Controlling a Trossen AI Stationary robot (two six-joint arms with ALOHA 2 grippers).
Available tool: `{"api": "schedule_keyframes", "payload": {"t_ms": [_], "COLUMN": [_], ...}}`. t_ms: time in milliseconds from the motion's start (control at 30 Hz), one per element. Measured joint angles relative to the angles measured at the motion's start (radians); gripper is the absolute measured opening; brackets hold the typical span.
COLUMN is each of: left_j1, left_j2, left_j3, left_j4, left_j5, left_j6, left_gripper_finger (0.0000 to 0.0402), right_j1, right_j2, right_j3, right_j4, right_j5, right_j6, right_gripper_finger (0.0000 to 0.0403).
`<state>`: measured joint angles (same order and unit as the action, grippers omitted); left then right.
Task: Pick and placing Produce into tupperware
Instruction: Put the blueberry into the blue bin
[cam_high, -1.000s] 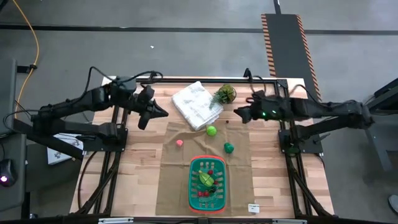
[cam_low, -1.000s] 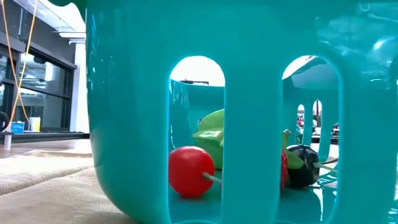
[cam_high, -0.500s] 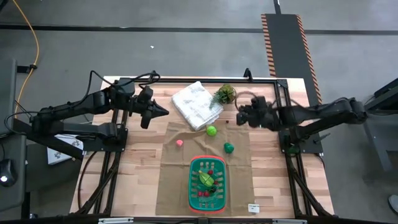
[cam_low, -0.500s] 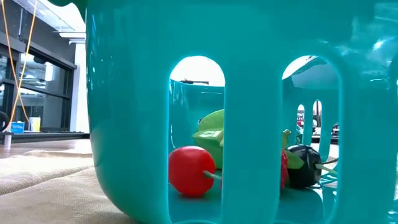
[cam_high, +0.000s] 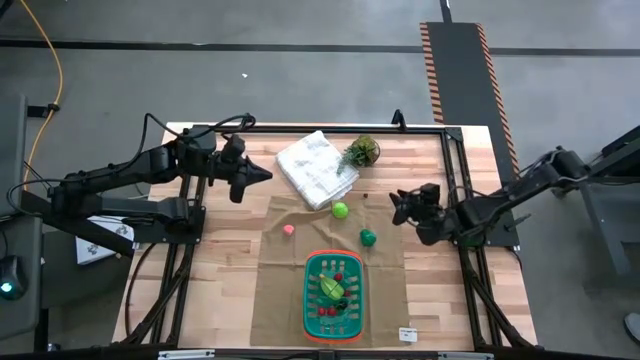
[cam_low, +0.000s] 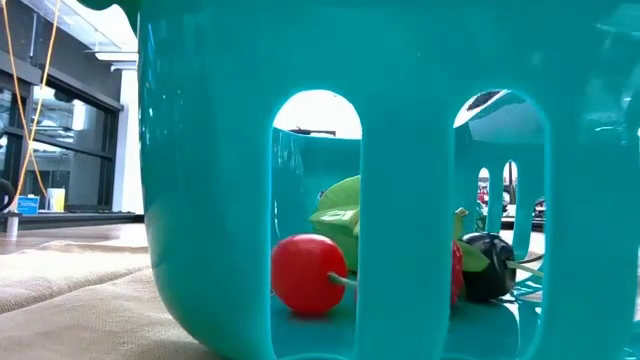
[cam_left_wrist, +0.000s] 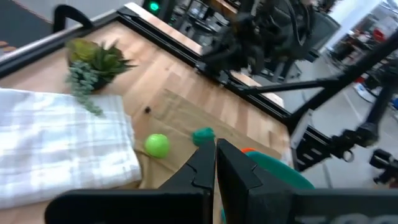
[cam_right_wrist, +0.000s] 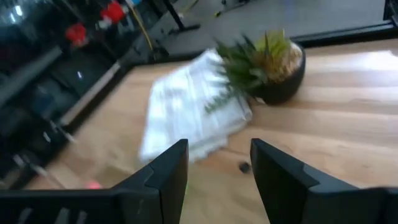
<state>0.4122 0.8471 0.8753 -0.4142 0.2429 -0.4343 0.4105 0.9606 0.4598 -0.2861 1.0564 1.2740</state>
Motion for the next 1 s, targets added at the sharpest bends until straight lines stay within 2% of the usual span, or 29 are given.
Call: {"api": "schedule_keyframes", "payload": {"t_ms": [333, 667, 900, 1000], "left_j1": [0.0, 0.0, 0.0, 0.0], "left_j2": [0.001, 0.001, 0.002, 0.002], "left_j3": [0.0, 0.0, 0.0, 0.0], "left_j4": [-0.012, -0.098, -0.145, -0.146], "left_j5": [-0.106, -0.106, -0.106, -0.106], "left_j6": [-0.046, -0.077, -0.095, -0.094], "left_gripper_finger": [0.0001, 0.0002, 0.0002, 0.0002], "right_j1": [0.054, 0.096, 0.094, 0.094], "right_j2": [0.107, 0.365, 0.52, 0.56], "right_j3": [-0.083, -0.084, -0.084, -0.083], "right_j4": [-0.004, 0.14, 0.158, 0.207], "right_j5": [-0.01, 0.071, 0.144, 0.142], "right_j6": [-0.032, -0.088, 0.086, 0.093], "right_gripper_finger": [0.0165, 0.0165, 0.0165, 0.0165]}}
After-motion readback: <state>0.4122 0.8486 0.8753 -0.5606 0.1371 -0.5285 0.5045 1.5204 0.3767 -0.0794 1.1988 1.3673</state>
